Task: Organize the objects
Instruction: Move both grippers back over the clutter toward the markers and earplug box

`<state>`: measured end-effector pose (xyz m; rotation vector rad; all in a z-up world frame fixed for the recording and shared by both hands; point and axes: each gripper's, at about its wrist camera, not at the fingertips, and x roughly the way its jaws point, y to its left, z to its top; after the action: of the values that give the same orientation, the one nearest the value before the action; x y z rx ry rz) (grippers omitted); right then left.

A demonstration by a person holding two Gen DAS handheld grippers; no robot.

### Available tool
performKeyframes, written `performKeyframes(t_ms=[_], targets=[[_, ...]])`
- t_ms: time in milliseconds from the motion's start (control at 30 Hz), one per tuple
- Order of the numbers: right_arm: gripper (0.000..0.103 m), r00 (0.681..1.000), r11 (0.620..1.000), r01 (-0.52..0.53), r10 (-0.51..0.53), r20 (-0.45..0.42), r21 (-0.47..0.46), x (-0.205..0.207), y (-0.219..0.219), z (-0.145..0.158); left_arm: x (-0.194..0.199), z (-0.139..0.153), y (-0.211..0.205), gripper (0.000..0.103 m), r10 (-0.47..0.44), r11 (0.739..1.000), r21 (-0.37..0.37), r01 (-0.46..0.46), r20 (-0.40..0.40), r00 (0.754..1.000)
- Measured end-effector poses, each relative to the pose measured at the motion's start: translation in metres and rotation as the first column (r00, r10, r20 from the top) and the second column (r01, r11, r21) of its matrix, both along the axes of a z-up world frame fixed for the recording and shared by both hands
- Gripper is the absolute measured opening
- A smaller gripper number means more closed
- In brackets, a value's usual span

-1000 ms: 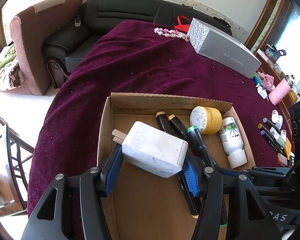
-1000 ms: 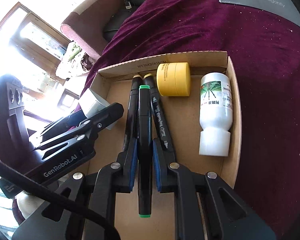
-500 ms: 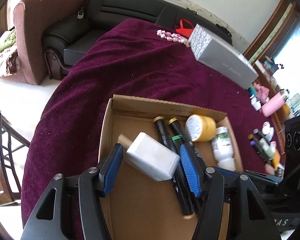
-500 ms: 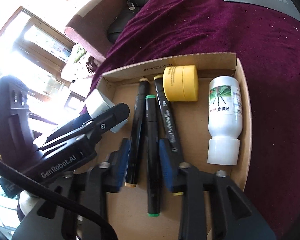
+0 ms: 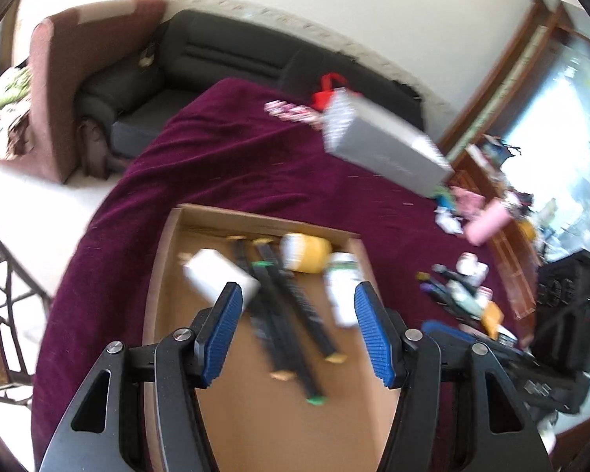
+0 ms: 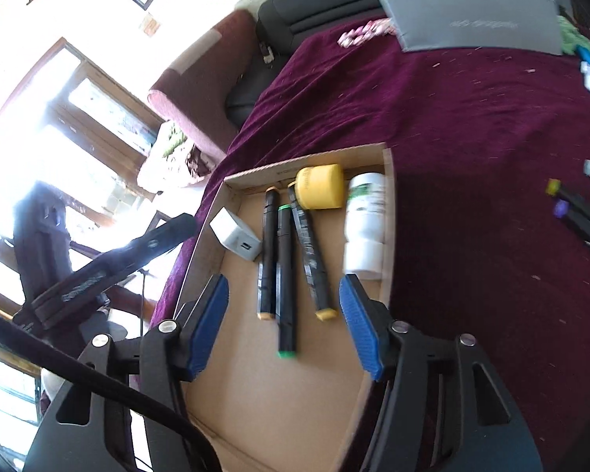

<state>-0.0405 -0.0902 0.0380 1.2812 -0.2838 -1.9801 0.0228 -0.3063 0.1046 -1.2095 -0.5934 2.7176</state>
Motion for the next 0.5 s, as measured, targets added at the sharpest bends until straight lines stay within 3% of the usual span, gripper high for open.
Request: performKeyframes(t_ms=[100,233,333,400,467,500], targets=[[0.058,0.997,0.999,0.051,-0.051,-0.054,-0.004,0.006,0.031,0.012,0.014,0.015,0.043,0.057,-0.083,0.996,0.030,0.084,-0.055,0.995],[0.058,0.974,0.987,0.157,-0.150,-0.172,0.028,0.017,0.087,0.038,0.019,0.018,0.103,0.057,-0.199,0.979,0.035,0.202,-0.069,0.978],[0.064,0.903,0.958,0.275,-0.231,-0.362,0.075,0.035,0.131,0.075,0.018,0.011,0.143,0.056,-0.265,0.963,0.047,0.267,-0.052,0.963],[0.093,0.817,0.924,0.373,-0.283,-0.502,0.085,0.050,0.157,0.099,0.017,0.004,0.162,0.056,-0.280,0.956,0.076,0.282,-0.038,0.959],[0.103,0.741,0.903,0.428,-0.330,-0.585,0.034,0.059,0.184,0.112,0.016,-0.006,0.177,0.056,-0.293,0.949,0.117,0.293,-0.021,0.956],[0.103,0.738,0.907,0.421,-0.344,-0.581,-0.002,0.057,0.199,0.112,0.016,-0.012,0.184,0.056,-0.294,0.946,0.138,0.293,-0.011,0.956]])
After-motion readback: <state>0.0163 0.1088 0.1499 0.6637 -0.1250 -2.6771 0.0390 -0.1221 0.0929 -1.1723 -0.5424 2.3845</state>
